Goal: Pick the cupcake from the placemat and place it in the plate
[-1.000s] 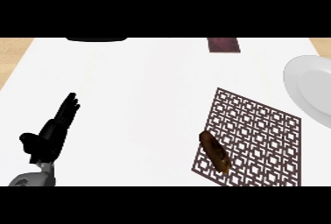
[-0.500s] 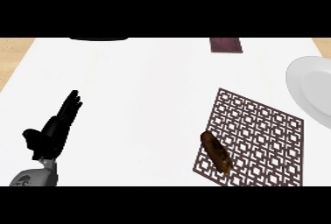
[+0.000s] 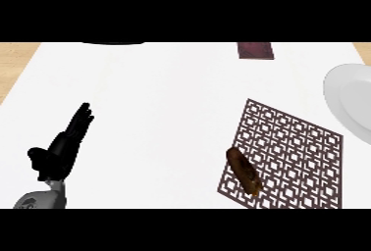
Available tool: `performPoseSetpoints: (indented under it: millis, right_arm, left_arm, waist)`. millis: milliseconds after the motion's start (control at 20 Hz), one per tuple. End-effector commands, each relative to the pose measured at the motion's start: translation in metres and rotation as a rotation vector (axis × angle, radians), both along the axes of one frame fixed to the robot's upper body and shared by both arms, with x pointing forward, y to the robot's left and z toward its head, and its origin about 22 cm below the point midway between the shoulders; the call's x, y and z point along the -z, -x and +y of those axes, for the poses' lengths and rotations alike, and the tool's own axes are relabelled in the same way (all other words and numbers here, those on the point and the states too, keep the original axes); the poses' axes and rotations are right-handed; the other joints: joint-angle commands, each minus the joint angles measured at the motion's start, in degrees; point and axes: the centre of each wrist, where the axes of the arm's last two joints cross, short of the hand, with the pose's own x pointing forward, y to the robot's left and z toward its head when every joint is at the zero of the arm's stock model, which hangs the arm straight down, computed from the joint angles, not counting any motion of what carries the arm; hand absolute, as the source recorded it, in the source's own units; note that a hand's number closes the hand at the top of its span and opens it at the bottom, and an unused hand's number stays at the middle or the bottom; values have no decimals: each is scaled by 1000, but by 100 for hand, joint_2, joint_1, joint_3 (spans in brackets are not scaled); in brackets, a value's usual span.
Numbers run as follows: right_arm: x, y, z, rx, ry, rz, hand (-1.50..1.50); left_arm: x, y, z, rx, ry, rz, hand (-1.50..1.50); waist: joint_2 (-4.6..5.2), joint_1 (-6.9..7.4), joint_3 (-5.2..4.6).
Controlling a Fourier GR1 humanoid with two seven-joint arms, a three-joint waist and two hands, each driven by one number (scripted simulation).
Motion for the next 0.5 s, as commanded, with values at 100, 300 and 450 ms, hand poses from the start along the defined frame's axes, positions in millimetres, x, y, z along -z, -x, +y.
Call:
performPoseSetpoints:
  millis: [100,300,450]
  right_arm:
    - [12,-21,9,114,-85,1,-150]
    - [30,-4,-5,124,-174,-18,-150]
    - [8,-24,8,127,-236,-169,-150]
  left_arm:
    - [-15,-8,14,21,-6,1,0]
    - [-8,2,-2,-9,-9,-15,0]
    - [10,5,8,14,3,7,0]
  waist:
    - [40,91,6]
    - [28,49,11]
    - [21,8,4]
